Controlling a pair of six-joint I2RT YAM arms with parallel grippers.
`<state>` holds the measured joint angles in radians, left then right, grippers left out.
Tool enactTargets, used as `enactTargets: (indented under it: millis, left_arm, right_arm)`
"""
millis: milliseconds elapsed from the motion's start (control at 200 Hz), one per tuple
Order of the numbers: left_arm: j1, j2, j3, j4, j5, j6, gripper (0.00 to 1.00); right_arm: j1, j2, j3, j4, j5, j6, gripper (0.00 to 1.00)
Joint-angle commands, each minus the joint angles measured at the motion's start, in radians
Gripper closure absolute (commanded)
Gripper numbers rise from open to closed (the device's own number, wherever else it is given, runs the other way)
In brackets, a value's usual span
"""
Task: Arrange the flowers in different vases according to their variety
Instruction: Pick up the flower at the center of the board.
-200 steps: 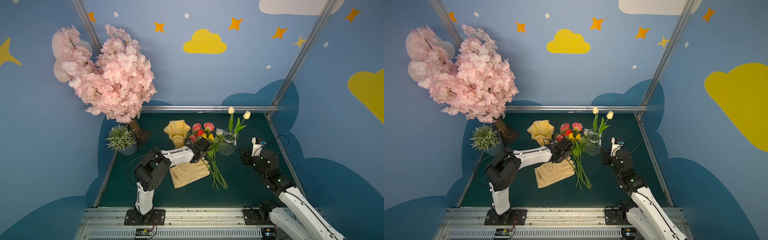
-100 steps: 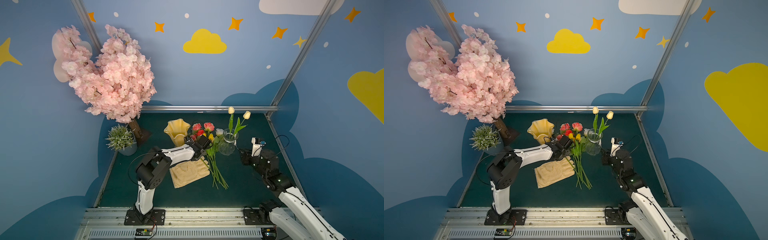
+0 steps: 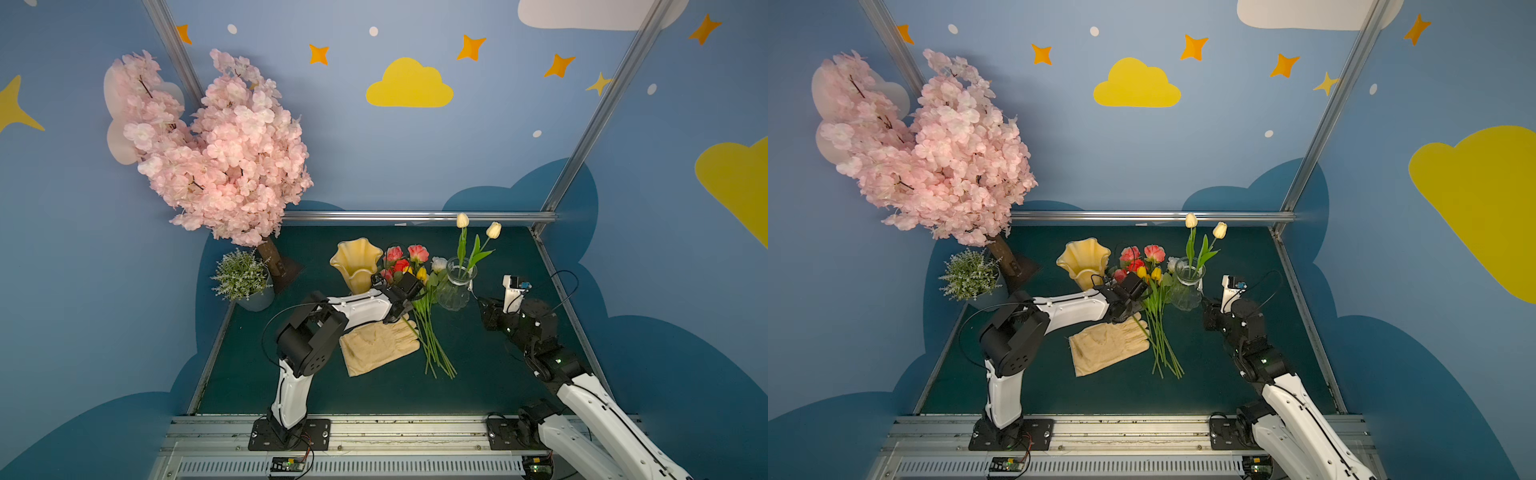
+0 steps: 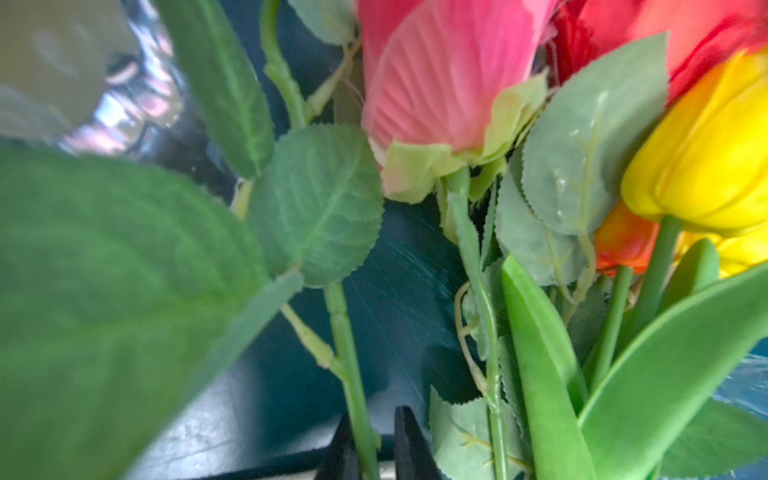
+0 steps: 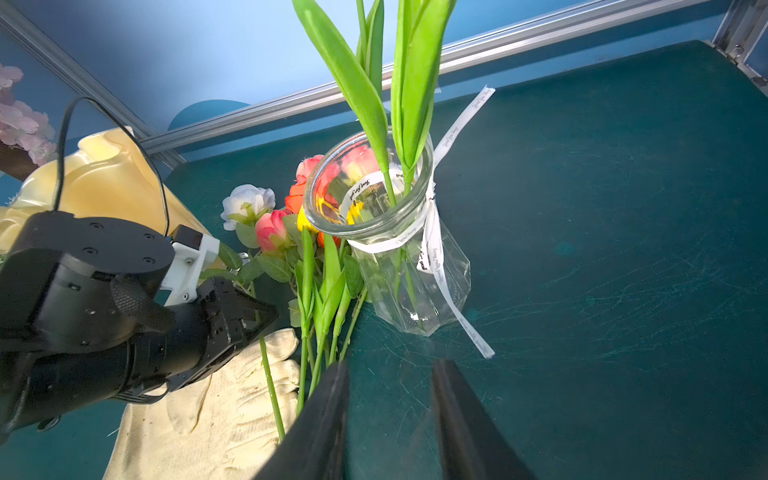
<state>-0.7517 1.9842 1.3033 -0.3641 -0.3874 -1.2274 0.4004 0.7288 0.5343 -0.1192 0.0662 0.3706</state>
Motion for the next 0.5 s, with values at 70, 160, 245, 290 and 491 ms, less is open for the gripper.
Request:
enactTargets:
  millis: [70, 160, 245, 290, 491]
  left_arm:
    - [-0.024, -0.019, 0.078, -0.084, -0.089, 0.02, 0.9]
    - [-0.037, -0.019, 0.113, -0.11, -0.114, 0.039, 0.95]
    - [-0.049, -0.018, 0.146, -0.132, -0.139, 0.057, 0.98]
    - [-0.055, -0.018, 0.162, -0.141, -0.15, 0.069, 0.97]
    - [-0.084, -0.058, 0.227, -0.164, -0.231, 0.176, 0.98]
  right_arm:
    - [-0.005, -0.012, 0.01, 0.024, -0.009, 0.007, 0.62]
    - [-0.005, -0.012, 0.01, 0.023, -0.009, 0.006, 0.62]
    - [-0.005, -0.012, 0.009, 0.023, -0.008, 0.008, 0.62]
    - [-0.005, -0.014, 0.01, 0.022, -0.009, 0.006, 0.62]
    - [-0.005, -0.02, 0.01, 0.021, -0.01, 0.007, 0.62]
